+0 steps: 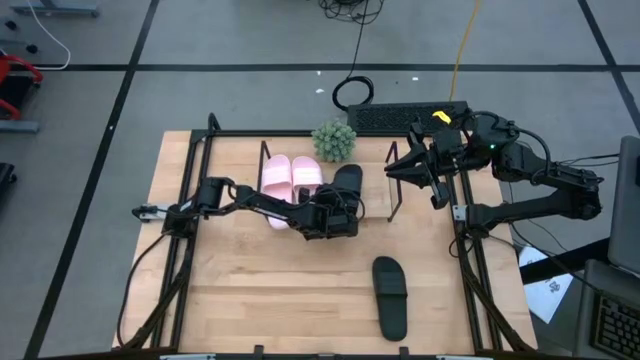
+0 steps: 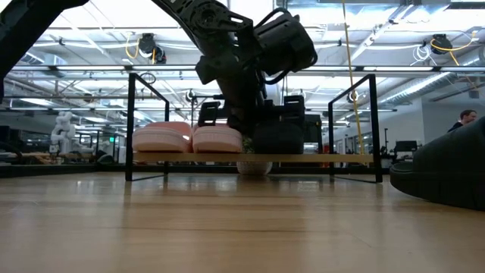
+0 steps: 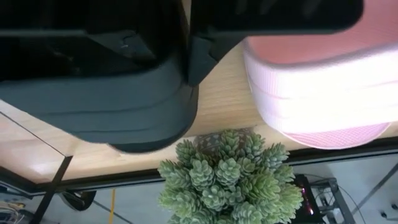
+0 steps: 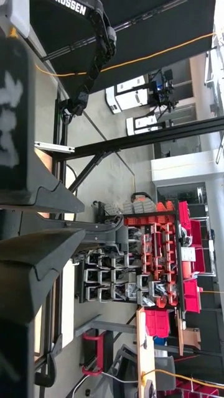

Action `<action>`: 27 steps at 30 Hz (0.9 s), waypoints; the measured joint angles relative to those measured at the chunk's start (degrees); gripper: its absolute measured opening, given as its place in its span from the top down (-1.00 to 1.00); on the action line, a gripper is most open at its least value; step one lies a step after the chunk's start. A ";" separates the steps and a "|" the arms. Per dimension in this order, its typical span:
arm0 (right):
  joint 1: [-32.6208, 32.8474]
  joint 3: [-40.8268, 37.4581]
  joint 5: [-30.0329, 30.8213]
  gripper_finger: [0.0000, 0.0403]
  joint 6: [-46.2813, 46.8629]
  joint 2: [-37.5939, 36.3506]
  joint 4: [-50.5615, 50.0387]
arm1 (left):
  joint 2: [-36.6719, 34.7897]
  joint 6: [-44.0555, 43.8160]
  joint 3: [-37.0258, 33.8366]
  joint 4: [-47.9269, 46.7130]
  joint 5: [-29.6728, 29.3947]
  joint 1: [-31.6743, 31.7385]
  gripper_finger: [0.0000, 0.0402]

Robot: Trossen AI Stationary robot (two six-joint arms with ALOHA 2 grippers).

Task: Pick and place slides into the shelf
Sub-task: Put the left black slipper on the shelf

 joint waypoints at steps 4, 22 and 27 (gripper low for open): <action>0.00 0.00 0.00 0.79 0.00 0.02 0.00 | 0.00 -0.23 0.00 0.07 0.19 -0.03 0.56; 0.00 0.00 -0.02 0.79 0.00 0.02 0.00 | -0.84 2.36 0.00 0.04 -3.67 -1.09 0.26; 0.00 0.00 -0.02 0.79 0.01 0.02 0.00 | -1.05 3.22 0.02 0.02 -3.01 -1.12 0.25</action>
